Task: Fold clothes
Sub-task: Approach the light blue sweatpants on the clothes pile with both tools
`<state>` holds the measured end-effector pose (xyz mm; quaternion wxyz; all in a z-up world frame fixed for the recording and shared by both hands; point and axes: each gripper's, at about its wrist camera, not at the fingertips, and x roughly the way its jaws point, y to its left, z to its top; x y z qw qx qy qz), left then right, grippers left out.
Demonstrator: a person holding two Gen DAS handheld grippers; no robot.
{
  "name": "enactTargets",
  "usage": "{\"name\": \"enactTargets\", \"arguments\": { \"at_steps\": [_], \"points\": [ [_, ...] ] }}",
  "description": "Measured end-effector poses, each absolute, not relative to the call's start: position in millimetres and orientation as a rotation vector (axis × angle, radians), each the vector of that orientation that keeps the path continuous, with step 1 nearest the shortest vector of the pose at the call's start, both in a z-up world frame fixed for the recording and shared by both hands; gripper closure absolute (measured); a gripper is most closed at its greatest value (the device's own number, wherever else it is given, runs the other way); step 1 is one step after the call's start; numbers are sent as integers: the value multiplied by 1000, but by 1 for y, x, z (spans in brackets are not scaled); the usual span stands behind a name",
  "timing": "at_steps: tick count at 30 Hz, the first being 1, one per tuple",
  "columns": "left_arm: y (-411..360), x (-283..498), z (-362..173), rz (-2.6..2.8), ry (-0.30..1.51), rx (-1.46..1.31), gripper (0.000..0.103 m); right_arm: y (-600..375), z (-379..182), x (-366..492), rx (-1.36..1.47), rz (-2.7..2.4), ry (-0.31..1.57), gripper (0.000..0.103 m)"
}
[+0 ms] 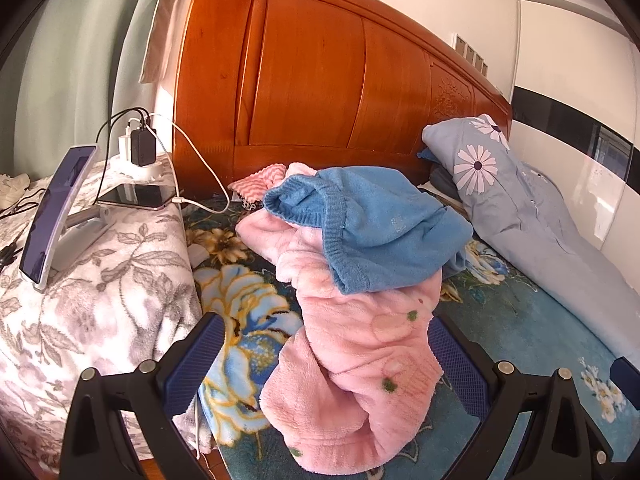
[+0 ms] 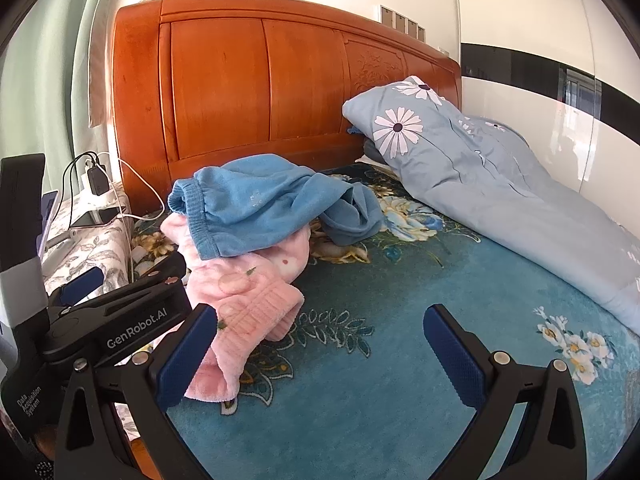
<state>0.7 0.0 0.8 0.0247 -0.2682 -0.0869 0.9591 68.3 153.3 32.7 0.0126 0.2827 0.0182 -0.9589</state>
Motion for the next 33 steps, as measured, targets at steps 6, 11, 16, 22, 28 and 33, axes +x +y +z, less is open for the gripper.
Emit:
{"name": "enactTargets", "arguments": {
  "at_steps": [6, 11, 16, 22, 28, 33],
  "points": [
    [3, 10, 4, 2987, -232, -762, 0, 157, 36, 68, 871, -2986, 17, 0],
    [7, 3, 8, 2970, -193, -756, 0, 157, 35, 71, 846, -2985, 0, 0],
    [5, 4, 13, 2961, -202, -719, 0, 157, 37, 73, 828, -2984, -6, 0],
    [8, 8, 16, 2978, -180, -642, 0, 160, 36, 73, 794, -2985, -27, 0],
    [7, 10, 16, 2982, -190, -606, 0, 158, 38, 76, 759, -3009, 4, 0],
    [10, 12, 17, 3023, -131, -585, 0, 161, 34, 73, 786, -2994, -17, 0]
  ]
}}
